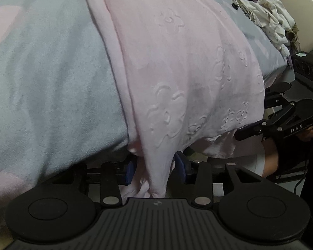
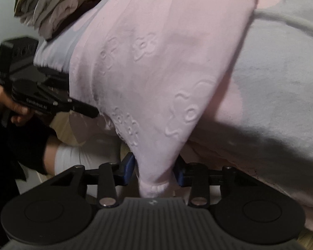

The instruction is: Fold clothes

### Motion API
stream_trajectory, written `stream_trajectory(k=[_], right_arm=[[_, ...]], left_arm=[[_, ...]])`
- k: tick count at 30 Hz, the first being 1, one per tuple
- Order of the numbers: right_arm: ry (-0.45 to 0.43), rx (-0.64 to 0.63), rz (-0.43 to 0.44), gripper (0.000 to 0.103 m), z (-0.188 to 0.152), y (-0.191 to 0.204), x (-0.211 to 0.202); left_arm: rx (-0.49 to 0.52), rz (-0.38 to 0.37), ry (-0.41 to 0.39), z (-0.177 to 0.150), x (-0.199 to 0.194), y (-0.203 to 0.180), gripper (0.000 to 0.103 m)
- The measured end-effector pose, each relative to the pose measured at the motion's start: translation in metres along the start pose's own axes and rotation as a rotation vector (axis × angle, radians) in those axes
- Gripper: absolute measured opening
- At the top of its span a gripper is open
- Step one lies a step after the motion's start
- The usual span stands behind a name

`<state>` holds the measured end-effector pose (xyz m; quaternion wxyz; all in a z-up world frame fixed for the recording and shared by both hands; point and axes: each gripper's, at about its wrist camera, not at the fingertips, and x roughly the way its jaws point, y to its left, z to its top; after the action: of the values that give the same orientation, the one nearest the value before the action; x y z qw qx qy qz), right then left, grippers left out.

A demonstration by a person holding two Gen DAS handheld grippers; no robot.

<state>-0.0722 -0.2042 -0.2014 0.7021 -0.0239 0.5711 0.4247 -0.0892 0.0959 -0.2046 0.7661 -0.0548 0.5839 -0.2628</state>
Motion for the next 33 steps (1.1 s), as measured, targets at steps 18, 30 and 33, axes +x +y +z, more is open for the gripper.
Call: stream_trajectory(k=[18,30,33], right_arm=[[-0.008,0.179,0.331,0.006,0.028,-0.02,-0.096],[-0.187,0.184,0.354,0.007,0.11,-0.058,-0.162],[-0.195,0.194,0.335,0.007,0.134,-0.071,-0.163]], left_arm=[[-0.145,-0.503,-0.007,0.042,-0.094,0.012,0.003],[-0.093,-0.527,-0.21,0.139,-0.138,0.022,0.004],[-0.071,-0.496,-0.239,0.165,-0.148,0.023,0.004]])
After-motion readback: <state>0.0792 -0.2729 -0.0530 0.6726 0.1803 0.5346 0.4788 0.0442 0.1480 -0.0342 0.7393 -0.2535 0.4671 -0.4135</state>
